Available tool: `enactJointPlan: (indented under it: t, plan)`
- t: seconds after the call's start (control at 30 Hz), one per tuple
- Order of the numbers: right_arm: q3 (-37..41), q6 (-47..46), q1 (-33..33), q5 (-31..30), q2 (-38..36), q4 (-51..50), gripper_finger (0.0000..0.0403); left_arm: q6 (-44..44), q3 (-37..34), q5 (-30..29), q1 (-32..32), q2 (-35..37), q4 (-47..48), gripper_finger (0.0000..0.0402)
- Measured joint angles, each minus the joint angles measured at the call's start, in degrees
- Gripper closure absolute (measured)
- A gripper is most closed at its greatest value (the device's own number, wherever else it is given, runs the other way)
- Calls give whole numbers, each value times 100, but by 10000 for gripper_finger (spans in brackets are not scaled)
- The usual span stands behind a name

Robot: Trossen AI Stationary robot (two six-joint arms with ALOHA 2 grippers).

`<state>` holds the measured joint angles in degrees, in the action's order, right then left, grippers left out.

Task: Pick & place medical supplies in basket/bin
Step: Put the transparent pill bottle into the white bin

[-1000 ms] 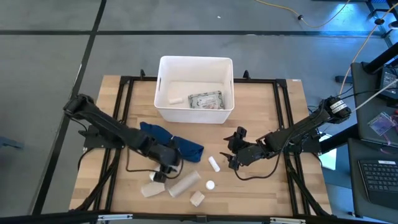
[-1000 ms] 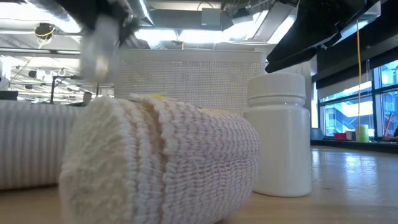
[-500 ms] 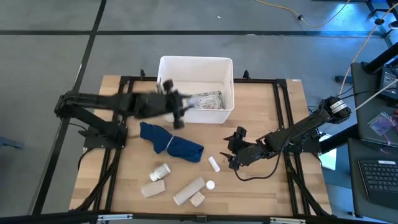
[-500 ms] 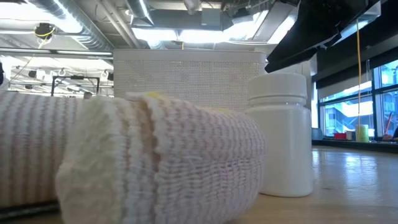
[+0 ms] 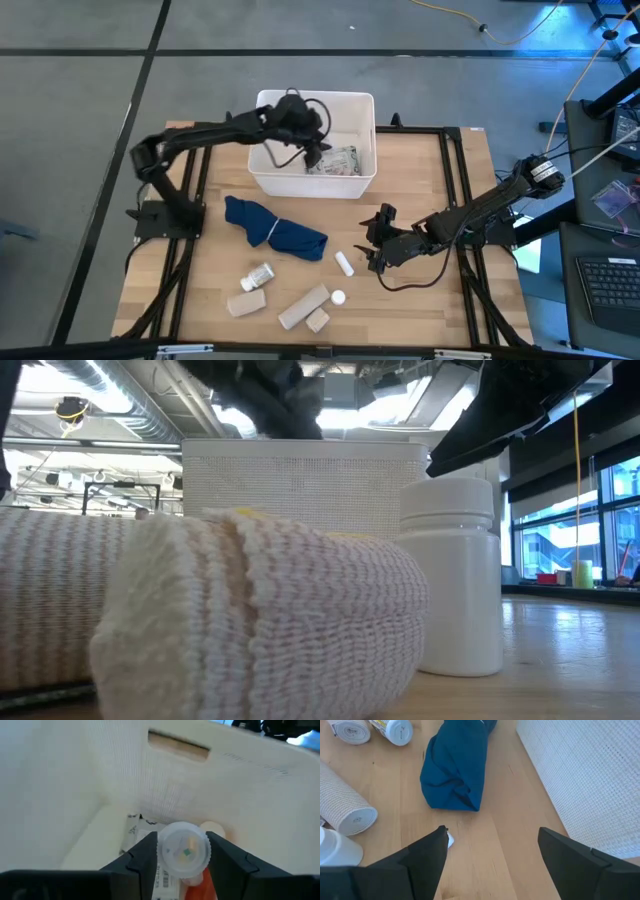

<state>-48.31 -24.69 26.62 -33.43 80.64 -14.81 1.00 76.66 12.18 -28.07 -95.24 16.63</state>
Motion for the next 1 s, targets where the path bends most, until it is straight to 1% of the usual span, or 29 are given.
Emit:
enactJointPlan:
  t: [0.07, 0.13, 0.27, 0.47, 0.63, 1.0]
  plan:
    - [0, -11, -1, 0, 0, 0, 95, 145, 0, 283, -99, -306, -252, 260]
    - [0, -9, 0, 0, 0, 0, 95, 179, 0, 419, -142, -588, -435, 260]
    - [0, -9, -1, 0, 0, -4, 96, 171, 1, 458, -149, -1049, -659, 260]
    - [0, -9, 0, 0, 0, -13, 96, 124, 2, 485, -156, -1510, -693, 259]
    - [0, -9, 0, 2, 0, -15, 96, 122, 17, 700, -149, -1720, -743, 251]
    - [0, -10, -1, 2, 0, -15, 96, 128, 4, 666, -117, -1773, -636, 238]
